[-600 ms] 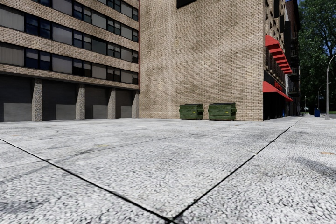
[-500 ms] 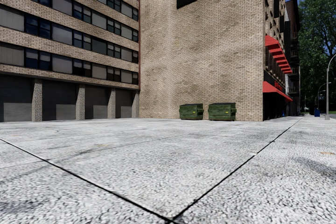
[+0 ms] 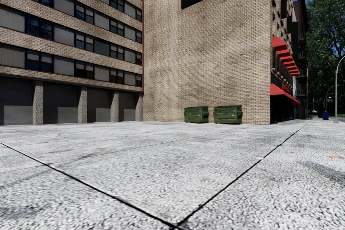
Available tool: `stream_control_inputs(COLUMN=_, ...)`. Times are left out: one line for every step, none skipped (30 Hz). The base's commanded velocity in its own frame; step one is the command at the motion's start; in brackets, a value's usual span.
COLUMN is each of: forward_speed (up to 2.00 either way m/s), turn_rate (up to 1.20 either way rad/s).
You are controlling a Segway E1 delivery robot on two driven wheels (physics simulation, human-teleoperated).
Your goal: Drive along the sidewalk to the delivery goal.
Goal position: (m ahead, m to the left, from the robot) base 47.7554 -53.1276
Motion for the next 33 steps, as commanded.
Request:
stream_control_inputs(forward_speed=0.00, turn_rate=0.00)
stream_control_inputs(forward_speed=0.00, turn_rate=0.00)
stream_control_inputs(forward_speed=0.00, turn_rate=0.00)
stream_control_inputs(forward_speed=0.00, turn_rate=0.00)
stream_control_inputs(forward_speed=0.00, turn_rate=0.00)
stream_control_inputs(forward_speed=0.00, turn_rate=0.00)
stream_control_inputs(forward_speed=0.00, turn_rate=0.00)
stream_control_inputs(forward_speed=0.00, turn_rate=0.00)
stream_control_inputs(forward_speed=0.00, turn_rate=0.00)
stream_control_inputs(forward_speed=0.00, turn_rate=0.00)
stream_control_inputs(forward_speed=0.00, turn_rate=0.00)
stream_control_inputs(forward_speed=0.00, turn_rate=0.00)
stream_control_inputs(forward_speed=1.52, turn_rate=0.00)
stream_control_inputs(forward_speed=1.52, turn_rate=0.00)
stream_control_inputs(forward_speed=2.00, turn_rate=0.00)
stream_control_inputs(forward_speed=2.00, turn_rate=0.00)
stream_control_inputs(forward_speed=2.00, turn_rate=0.00)
stream_control_inputs(forward_speed=2.00, turn_rate=0.00)
stream_control_inputs(forward_speed=2.00, turn_rate=0.00)
stream_control_inputs(forward_speed=2.00, turn_rate=0.00)
stream_control_inputs(forward_speed=2.00, turn_rate=0.00)
stream_control_inputs(forward_speed=2.00, turn_rate=0.00)
stream_control_inputs(forward_speed=2.00, turn_rate=0.00)
stream_control_inputs(forward_speed=2.00, turn_rate=0.00)
stream_control_inputs(forward_speed=2.00, turn_rate=0.00)
stream_control_inputs(forward_speed=2.00, turn_rate=0.00)
stream_control_inputs(forward_speed=2.00, turn_rate=0.00)
stream_control_inputs(forward_speed=2.00, turn_rate=0.00)
stream_control_inputs(forward_speed=2.00, turn_rate=-0.13)
stream_control_inputs(forward_speed=2.00, turn_rate=-0.24)
stream_control_inputs(forward_speed=2.00, turn_rate=-0.24)
stream_control_inputs(forward_speed=2.00, turn_rate=-0.29)
stream_control_inputs(forward_speed=2.00, turn_rate=-0.32)
